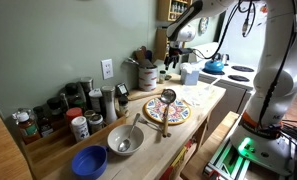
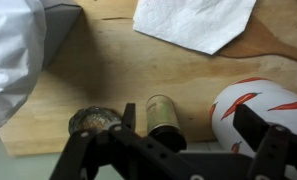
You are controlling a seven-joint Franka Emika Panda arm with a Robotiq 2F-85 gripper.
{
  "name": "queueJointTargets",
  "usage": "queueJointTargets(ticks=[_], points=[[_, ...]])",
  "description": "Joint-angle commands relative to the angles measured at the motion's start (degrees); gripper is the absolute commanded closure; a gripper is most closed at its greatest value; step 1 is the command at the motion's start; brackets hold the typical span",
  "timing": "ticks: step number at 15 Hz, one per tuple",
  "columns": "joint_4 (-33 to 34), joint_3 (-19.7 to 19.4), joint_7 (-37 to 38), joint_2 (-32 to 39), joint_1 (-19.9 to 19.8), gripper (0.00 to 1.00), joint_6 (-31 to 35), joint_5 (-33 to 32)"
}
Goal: Put the bottle on the bottom shelf
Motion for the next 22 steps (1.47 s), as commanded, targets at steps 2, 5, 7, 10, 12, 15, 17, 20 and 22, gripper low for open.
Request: queueJointTargets(ticks=[2, 5, 7, 10, 12, 15, 17, 20, 22], points=[[1.6, 2.0, -1.3, 1.8, -2.2, 0.0, 0.3, 0.3], [2.6, 2.4, -1.8, 2.7, -2.6, 0.0, 0.3, 0.5], [2.7, 2.4, -1.8, 2.7, -2.6, 0.0, 0.3, 0.5], [4.7, 2.8, 0.6, 5.4, -2.2, 0.0, 1.3, 1.2], [5.4, 3.4, 0.6, 6.7, -2.4, 0.0, 2.6, 1.6], [6.1, 3.7, 1.1, 8.5, -2.7, 0.0, 6.1, 0.9], [6.5, 4.1, 1.0, 9.7, -3.2, 0.0, 8.0, 1.4], [7.1, 5.2, 1.1, 10.9, -3.9, 0.0, 9.1, 2.1], [7.3, 5.8, 1.3, 11.3, -4.4, 0.0, 9.6, 2.4]])
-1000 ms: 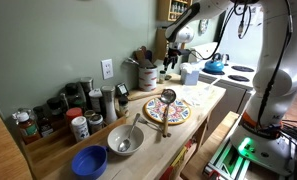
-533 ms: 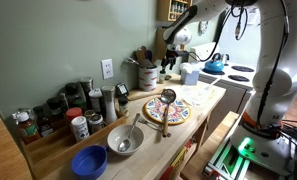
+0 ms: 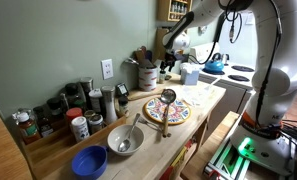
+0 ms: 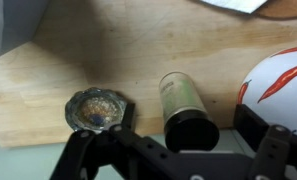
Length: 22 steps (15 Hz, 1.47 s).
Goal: Put the bottle on the bottom shelf
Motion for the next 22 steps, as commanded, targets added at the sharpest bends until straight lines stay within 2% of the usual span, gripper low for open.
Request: queueJointTargets(ticks=[1, 7, 10, 16, 19, 20, 21, 22], points=[[1.7, 2.2, 0.6, 1.9, -1.2, 0.0, 1.1, 1.4], [0.9, 3.6, 0.4, 1.5, -2.2, 0.0, 2.2, 4.2], [0.1, 3.7, 0.5, 1.7, -2.4, 0.0, 4.9, 4.7], [-1.2, 7.2, -1.8, 2.4, -5.1, 0.0, 9.7, 9.7], [-1.7, 7.6, -1.2, 2.7, -5.5, 0.0, 10.3, 10.3], [-1.8, 7.5, -0.9, 2.7, -5.6, 0.25, 10.9, 10.2], [-1.9, 7.7, -1.0, 2.7, -5.7, 0.26, 11.2, 10.2], [-2.1, 7.4, -0.5, 2.6, -5.5, 0.34, 11.1, 9.8]])
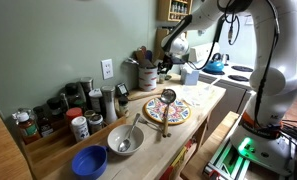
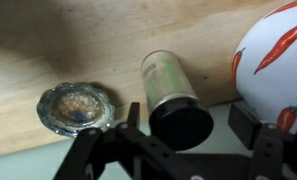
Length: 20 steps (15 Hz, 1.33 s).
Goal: Put the bottle on the bottom shelf
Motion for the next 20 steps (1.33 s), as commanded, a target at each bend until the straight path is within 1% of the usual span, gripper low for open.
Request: queueJointTargets(ticks=[1, 2, 3, 5, 9, 13, 16, 19, 20], points=[[-0.9, 0.8, 0.0, 0.2, -0.7, 0.42, 1.6, 0.6], [-1.1, 0.4, 0.5, -0.1, -0.5, 0.51, 1.4, 0.1], [-1.4, -0.4, 1.3, -0.5, 0.0, 0.58, 0.7, -1.1], [-2.0, -1.6, 2.5, -1.4, 0.6, 0.7, -0.1, -2.9], [-4.7, -2.4, 2.2, -4.9, 0.4, 0.7, -1.2, -4.6], [-9.4, -2.0, -1.1, -11.1, -0.8, 0.7, -2.9, -3.4], [-12.8, -3.6, -2.2, -16.3, -0.3, 0.7, -5.3, -4.3], [-15.3, -5.1, -4.5, -21.5, 0.2, 0.7, -9.6, -3.6], [-16.0, -6.1, -4.1, -23.3, 0.8, 0.7, -10.3, -4.7]])
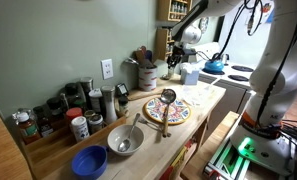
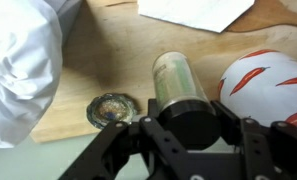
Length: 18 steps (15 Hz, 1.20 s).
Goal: Put the bottle on the bottom shelf
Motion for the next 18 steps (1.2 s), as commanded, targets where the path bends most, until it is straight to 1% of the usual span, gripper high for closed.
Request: queueJointTargets(ticks=[1, 4, 7, 8, 11, 13, 15, 16, 18], points=[[-4.6, -2.8, -1.5, -8.2, 1.3, 0.7, -3.9, -1.7], [-4.1, -4.6, 0.9, -12.4, 2.7, 0.7, -4.0, -6.0], [-2.2, -5.8, 2.8, -16.0, 3.6, 0.7, -6.4, -11.2], [-1.4, -5.9, 6.0, -16.8, 3.5, 0.7, -7.5, -16.3], [1.2, -5.0, 12.8, -18.9, 4.2, 0.7, -11.4, -23.2], [2.0, -4.8, 15.2, -19.5, 5.0, 0.7, -11.3, -24.6], [2.1, -4.9, 17.0, -19.7, 6.0, 0.7, -8.0, -23.5], [2.3, -5.7, 14.7, -19.1, 6.1, 0.45, -9.7, -23.1], [2.7, -5.5, 15.7, -19.2, 6.7, 0.45, -9.0, -23.0]])
